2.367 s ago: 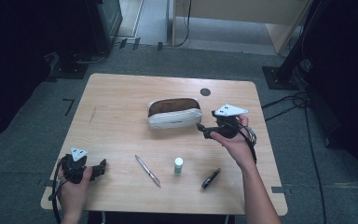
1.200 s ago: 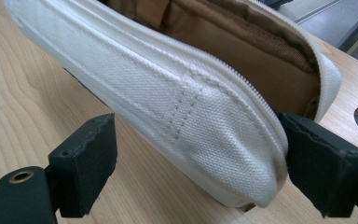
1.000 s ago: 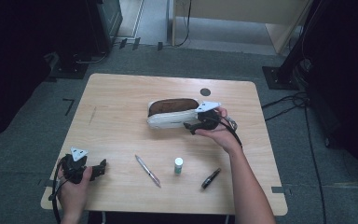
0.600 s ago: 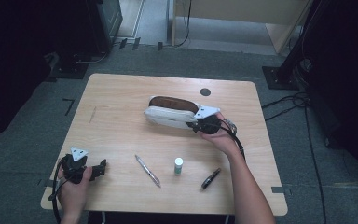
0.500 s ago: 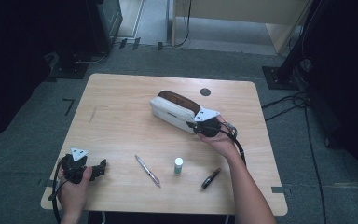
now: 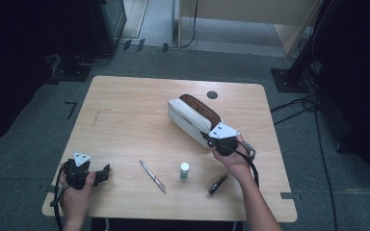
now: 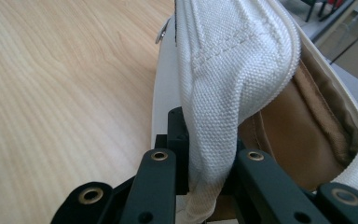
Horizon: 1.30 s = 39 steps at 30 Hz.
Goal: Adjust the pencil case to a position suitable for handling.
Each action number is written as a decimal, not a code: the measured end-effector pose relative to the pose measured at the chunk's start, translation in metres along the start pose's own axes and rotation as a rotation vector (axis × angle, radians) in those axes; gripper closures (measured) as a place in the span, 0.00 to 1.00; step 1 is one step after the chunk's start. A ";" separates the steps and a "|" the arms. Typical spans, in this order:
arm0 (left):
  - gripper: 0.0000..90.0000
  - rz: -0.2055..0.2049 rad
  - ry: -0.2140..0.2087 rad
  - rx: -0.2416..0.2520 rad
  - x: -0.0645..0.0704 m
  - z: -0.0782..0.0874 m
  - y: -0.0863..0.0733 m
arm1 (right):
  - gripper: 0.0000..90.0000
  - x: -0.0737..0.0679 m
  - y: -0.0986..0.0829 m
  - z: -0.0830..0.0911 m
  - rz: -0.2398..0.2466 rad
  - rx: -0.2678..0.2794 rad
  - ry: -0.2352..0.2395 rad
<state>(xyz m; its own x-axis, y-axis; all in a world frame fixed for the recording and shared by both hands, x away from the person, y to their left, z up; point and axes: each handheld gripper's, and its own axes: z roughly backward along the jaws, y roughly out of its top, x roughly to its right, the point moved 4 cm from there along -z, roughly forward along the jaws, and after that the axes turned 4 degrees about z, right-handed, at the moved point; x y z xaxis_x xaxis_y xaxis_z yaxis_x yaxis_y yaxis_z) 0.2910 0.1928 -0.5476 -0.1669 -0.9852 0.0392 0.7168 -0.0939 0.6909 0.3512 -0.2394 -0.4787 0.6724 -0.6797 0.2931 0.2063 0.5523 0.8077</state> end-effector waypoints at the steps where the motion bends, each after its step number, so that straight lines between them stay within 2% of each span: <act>1: 0.04 0.000 0.000 0.000 0.000 0.000 0.000 | 0.91 -0.005 -0.003 0.006 -0.007 -0.009 -0.012; 7: 0.04 0.000 0.000 0.000 0.000 0.000 0.000 | 0.91 -0.018 -0.018 0.009 -0.024 -0.049 -0.026; 10: 0.04 0.000 0.000 0.000 0.000 0.000 0.000 | 0.89 -0.025 -0.023 0.009 -0.049 -0.040 -0.013; 11: 0.04 0.000 0.000 0.000 0.000 0.000 0.000 | 0.83 -0.029 -0.024 0.008 -0.059 -0.054 0.002; 12: 0.04 0.000 0.000 0.000 0.000 0.000 0.000 | 0.83 -0.029 -0.024 0.008 -0.059 -0.054 0.002; 13: 0.04 0.000 0.000 0.000 0.000 0.000 0.000 | 0.79 -0.030 -0.024 0.008 -0.053 -0.057 0.000; 15: 0.04 0.000 0.000 0.000 0.000 0.000 0.000 | 0.65 -0.037 -0.023 0.008 -0.048 -0.065 0.027; 17: 0.04 0.000 0.000 0.000 0.000 0.000 0.000 | 0.61 -0.038 -0.022 0.010 -0.057 -0.059 0.028; 18: 0.04 0.000 0.000 0.000 0.000 0.000 0.000 | 0.53 -0.037 -0.020 0.015 -0.101 -0.043 0.007; 19: 0.04 0.000 0.000 0.000 0.000 0.000 0.000 | 0.53 -0.037 -0.020 0.015 -0.101 -0.043 0.007; 20: 0.04 0.000 0.000 0.000 0.000 0.000 0.000 | 0.51 -0.037 -0.019 0.018 -0.122 -0.041 -0.009; 21: 0.04 0.000 -0.001 0.001 0.000 0.000 0.000 | 0.44 -0.037 -0.017 0.024 -0.168 -0.030 -0.035; 26: 0.04 -0.001 -0.001 0.000 0.000 0.000 0.000 | 0.34 -0.042 -0.017 0.035 -0.206 -0.023 -0.060; 27: 0.04 -0.001 -0.001 0.000 0.000 0.000 0.000 | 0.29 -0.043 -0.019 0.042 -0.232 -0.026 -0.088; 29: 0.04 -0.001 -0.001 0.000 0.000 0.000 0.000 | 0.27 -0.043 -0.020 0.044 -0.241 -0.027 -0.096; 34: 0.04 -0.001 -0.001 0.000 0.000 0.000 0.000 | 0.15 -0.043 -0.028 0.063 -0.333 -0.037 -0.164; 36: 0.04 -0.001 -0.001 0.000 0.000 0.000 0.000 | 0.15 -0.046 -0.031 0.068 -0.364 -0.045 -0.179; 37: 0.04 -0.001 -0.001 0.000 0.000 0.000 0.000 | 0.10 -0.048 -0.035 0.071 -0.381 -0.056 -0.192; 39: 0.04 -0.001 -0.001 0.000 0.000 0.000 0.000 | 0.08 -0.049 -0.037 0.072 -0.391 -0.067 -0.196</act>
<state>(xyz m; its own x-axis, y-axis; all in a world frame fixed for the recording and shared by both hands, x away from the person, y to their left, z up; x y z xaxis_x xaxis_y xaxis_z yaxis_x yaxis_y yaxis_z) 0.2910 0.1927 -0.5476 -0.1682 -0.9850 0.0393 0.7166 -0.0948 0.6910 0.2592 -0.2619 -0.4862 0.3886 -0.9188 0.0686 0.4681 0.2610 0.8443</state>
